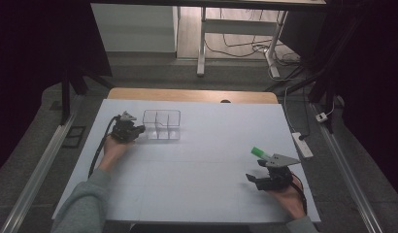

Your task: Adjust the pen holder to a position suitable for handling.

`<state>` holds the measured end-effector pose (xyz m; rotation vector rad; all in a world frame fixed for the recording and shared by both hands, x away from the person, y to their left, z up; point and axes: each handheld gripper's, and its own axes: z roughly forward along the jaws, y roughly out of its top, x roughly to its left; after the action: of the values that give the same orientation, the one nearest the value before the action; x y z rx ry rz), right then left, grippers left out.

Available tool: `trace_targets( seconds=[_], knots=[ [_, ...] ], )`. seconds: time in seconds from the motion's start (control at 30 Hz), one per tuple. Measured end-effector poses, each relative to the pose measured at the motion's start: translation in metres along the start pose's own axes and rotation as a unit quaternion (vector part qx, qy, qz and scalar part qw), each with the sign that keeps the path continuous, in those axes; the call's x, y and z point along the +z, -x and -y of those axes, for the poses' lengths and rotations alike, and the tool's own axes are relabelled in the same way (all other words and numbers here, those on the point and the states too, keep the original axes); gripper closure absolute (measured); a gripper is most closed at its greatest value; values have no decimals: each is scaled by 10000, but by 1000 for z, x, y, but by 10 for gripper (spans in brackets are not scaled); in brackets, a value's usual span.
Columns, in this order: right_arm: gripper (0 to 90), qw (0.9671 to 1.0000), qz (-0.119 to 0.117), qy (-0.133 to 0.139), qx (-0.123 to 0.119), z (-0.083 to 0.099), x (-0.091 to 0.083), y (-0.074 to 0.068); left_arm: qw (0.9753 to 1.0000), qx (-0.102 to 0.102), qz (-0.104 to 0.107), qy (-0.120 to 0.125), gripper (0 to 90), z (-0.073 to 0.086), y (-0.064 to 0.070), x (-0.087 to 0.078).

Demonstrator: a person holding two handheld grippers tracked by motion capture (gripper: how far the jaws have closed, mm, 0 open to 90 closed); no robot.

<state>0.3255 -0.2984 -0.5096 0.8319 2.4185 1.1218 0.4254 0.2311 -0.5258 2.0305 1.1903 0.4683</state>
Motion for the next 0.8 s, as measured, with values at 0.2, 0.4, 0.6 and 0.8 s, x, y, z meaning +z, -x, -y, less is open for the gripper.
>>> trace_targets(
  seconds=[0.2,0.4,0.6,0.8],
  knots=[
    [250,10000,-10,17,27,-1,-1,0,9999,73,76,-34,888,-4,6,6],
    [250,10000,-16,7,34,-1,-1,-1,9998,125,133,-51,888,-8,11,11],
    [251,10000,-26,-2,46,-1,0,-1,9996,183,202,-81,888,-14,17,17],
    [253,10000,-34,-11,50,-1,0,-1,9993,261,244,-111,888,-17,25,23]
  ],
)
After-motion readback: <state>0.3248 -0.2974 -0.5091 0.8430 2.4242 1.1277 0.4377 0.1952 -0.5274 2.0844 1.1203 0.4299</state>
